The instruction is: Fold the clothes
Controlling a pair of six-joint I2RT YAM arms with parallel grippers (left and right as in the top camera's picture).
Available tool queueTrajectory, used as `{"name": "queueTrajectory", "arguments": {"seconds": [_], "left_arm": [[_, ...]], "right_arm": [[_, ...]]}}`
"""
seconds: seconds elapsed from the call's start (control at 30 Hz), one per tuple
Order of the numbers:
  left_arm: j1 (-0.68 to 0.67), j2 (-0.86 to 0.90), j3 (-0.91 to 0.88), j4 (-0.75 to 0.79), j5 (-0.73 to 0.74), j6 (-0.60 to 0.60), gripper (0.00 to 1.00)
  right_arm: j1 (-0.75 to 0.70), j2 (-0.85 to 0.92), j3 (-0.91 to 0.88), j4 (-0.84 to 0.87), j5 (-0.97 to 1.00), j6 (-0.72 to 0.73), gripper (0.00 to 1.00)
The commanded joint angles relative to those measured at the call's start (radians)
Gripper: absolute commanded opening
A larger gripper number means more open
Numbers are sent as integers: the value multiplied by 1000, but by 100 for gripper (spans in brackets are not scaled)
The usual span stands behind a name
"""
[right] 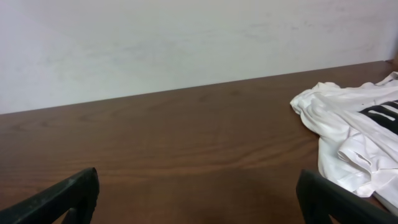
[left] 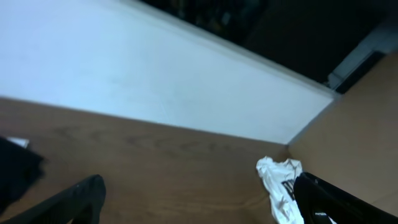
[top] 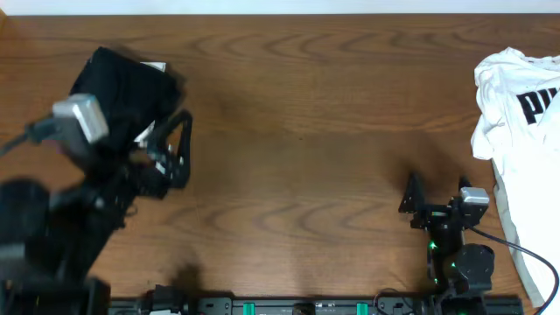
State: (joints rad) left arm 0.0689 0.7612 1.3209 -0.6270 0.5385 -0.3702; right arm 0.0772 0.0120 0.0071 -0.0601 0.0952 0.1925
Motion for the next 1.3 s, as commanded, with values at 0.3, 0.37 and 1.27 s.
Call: {"name": "queueTrajectory", "arguments": {"seconds": [0.3,0.37,1.27], "left_arm": [[-3,-276,-262,-67,-9,3,98],[-3,-340,-363,-67,-9,3,98],[-4,-760,-1148,596,-205,3,98]], "right_arm": [[16,-6,-2,-4,13,-18,99],[16,-6,-2,-4,13,-18,99],[16,-6,-2,-4,13,-18,99]]}}
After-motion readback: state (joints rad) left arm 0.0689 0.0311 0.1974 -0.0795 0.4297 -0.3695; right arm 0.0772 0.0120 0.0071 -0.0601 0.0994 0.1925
